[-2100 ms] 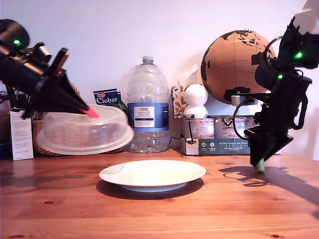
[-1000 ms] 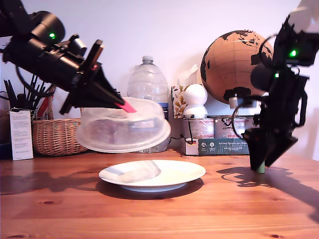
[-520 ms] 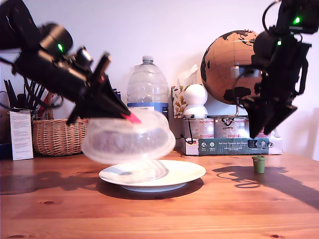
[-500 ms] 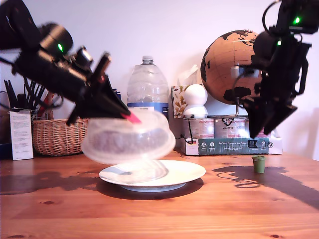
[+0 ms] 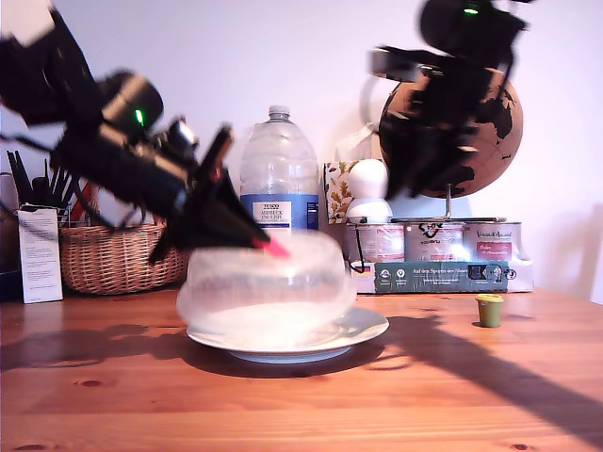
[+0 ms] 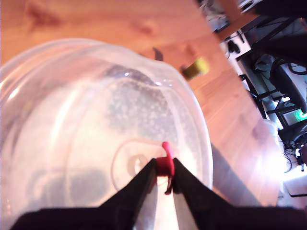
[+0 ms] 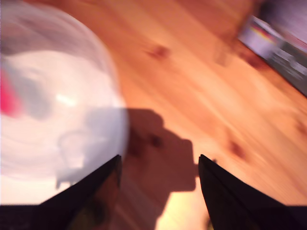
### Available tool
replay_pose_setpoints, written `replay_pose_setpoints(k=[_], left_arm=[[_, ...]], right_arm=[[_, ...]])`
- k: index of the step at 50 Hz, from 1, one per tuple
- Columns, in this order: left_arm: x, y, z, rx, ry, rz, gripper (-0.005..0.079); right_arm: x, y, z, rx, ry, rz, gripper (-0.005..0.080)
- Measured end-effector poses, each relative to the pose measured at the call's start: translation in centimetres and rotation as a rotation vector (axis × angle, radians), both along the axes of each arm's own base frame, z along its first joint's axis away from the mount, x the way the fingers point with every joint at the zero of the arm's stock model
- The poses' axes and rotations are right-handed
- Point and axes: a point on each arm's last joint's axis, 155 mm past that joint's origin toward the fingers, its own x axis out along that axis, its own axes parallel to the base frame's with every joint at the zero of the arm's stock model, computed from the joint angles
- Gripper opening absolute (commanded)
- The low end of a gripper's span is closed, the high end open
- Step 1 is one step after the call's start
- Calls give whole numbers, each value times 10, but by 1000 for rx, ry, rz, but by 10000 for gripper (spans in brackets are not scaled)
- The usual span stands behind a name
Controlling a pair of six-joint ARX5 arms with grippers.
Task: Lift the plastic dome with your left arm while removing the green coffee capsule from the plate using your right arm.
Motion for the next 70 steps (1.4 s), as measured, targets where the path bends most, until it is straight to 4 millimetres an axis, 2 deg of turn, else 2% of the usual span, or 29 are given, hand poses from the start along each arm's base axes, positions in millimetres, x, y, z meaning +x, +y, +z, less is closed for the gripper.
replay_pose_setpoints(k=[7,21,41,52,66,70], left_arm=[[0,-4,-1,-12,9,0,-24],[-10,-20,0,-24,26,-26,-24],[-14,-21,-2,-23,60,-21,-24],[-15,-20,-18,-27,122,-17,-24],[-16,-21,-17,-34,126,-23,-23],[-16,-21,-17,-35,124,-24,16]], right_arm=[[-6,13,0,3,-1,30,457],[-4,9,0,3,-2,21,457],[-2,8,1,4,-5,18,456],[-2,8,1,5,-7,18,456],[-2,8,1,5,-8,18,456],[-2,8,1,5,-8,18,456]])
